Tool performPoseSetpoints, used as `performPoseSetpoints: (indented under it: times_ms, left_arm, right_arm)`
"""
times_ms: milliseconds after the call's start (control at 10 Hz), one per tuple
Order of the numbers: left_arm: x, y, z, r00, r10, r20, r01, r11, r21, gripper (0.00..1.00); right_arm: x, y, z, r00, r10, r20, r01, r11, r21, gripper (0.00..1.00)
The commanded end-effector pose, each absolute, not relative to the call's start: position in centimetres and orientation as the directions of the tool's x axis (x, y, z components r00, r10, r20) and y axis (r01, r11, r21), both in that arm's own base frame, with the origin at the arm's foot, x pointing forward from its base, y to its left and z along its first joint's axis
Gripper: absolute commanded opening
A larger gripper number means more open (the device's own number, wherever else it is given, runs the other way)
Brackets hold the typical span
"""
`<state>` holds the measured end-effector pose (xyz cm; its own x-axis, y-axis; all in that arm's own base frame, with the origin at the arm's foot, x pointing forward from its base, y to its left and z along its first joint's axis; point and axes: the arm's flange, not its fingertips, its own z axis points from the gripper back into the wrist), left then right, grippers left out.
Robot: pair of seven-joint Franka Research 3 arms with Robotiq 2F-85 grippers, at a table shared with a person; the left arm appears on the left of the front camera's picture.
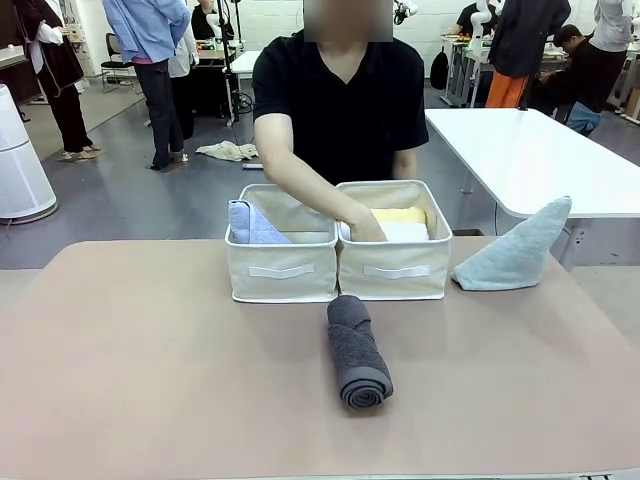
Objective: Sort the towels based on their folding style.
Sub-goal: Pick up another triangle-folded towel from the table and place it in the left Fabric basket.
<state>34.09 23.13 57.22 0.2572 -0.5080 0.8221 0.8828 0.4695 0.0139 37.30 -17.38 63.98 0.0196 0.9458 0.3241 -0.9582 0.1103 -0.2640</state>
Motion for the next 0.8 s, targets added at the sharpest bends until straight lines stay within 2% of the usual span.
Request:
performPoseSetpoints:
  times_ms: [0, 400, 700]
  left_arm:
    - [34.0, 23.2, 57.3, 0.256, -0.5, 0.827, 0.881, 0.474, 0.014, 1.0]
    - [34.0, 23.2, 57.3, 0.256, -0.5, 0.827, 0.881, 0.474, 0.014, 1.0]
    - [34.0, 23.2, 57.3, 0.256, -0.5, 0.827, 0.881, 0.474, 0.014, 1.0]
  right_arm:
    - [42.0, -13.0, 61.0, -0.052, 0.982, 0.184, -0.968, -0.005, -0.251, 1.0]
    - [48.0, -7.7, 55.7, -0.066, 0.995, 0.075, -0.991, -0.057, -0.124, 1.0]
    - [48.9, -6.7, 54.0, -0.012, 0.999, 0.036, -0.997, -0.009, -0.076, 1.0]
